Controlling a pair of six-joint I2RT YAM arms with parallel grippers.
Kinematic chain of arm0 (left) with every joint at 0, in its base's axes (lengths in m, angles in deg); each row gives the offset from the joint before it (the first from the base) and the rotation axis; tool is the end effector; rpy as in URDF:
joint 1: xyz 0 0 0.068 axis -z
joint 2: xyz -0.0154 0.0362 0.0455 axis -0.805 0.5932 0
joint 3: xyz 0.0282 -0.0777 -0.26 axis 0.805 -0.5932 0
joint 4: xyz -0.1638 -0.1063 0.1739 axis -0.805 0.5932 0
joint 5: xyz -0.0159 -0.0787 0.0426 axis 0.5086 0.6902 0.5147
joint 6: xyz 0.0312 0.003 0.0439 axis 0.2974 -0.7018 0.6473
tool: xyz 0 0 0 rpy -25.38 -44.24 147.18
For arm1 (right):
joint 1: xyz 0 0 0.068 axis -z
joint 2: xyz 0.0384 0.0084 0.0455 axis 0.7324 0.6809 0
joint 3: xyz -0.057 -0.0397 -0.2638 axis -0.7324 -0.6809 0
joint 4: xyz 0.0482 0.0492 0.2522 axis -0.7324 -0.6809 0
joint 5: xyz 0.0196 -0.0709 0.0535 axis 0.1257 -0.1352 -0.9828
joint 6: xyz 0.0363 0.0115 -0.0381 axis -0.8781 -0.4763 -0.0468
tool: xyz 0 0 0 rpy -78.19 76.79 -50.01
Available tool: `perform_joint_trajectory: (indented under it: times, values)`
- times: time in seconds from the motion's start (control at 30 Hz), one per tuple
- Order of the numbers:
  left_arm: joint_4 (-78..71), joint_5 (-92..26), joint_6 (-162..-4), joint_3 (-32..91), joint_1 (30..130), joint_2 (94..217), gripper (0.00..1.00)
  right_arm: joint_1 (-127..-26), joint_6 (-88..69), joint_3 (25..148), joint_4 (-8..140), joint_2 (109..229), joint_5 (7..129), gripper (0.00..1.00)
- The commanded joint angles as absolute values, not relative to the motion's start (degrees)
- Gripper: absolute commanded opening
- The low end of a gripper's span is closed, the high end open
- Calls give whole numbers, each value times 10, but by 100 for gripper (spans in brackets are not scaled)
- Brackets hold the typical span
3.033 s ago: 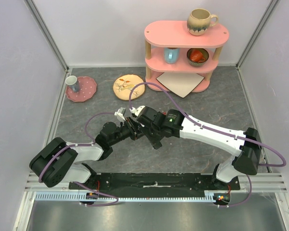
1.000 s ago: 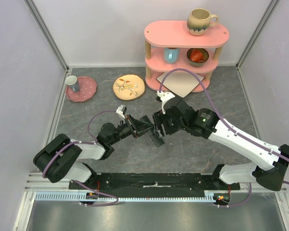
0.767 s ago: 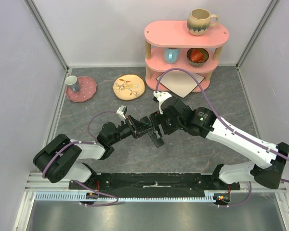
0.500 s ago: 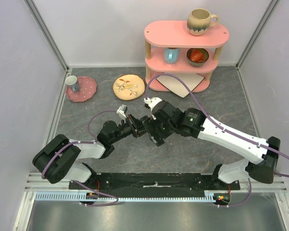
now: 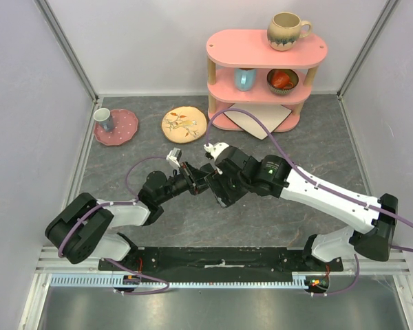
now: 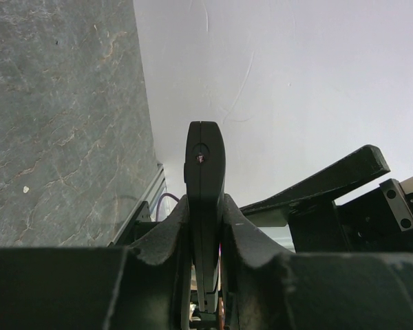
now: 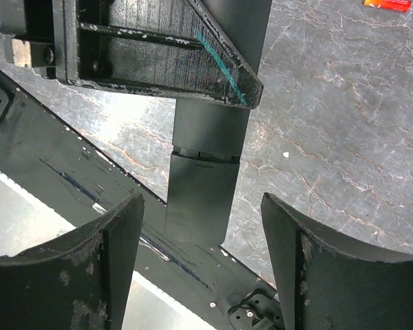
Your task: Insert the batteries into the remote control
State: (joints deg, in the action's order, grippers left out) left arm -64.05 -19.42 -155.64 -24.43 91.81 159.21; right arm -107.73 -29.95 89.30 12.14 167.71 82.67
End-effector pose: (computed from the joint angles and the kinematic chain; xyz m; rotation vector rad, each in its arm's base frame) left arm 0.1876 -0.1642 0.1902 -0.4028 1.8877 -1.8753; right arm 0.1420 0.2431 0.3370 -0.6935 2.4955 0.4366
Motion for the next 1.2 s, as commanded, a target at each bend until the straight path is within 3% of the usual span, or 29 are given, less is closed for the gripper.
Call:
perform_joint_trajectory:
  times: [0.0,0.43,1.17]
  values:
    - [-658,-182,-1543,-226,914,1573,2,-1082,-286,897,117,1686,817,76]
    - [-660,-180,-1543,-227,914,1570,2,-1082,-280,894,121,1700,810,66]
    - [-668,-181,-1548,-231,914,1558,2,-1082,-279,885,125,1699,807,57]
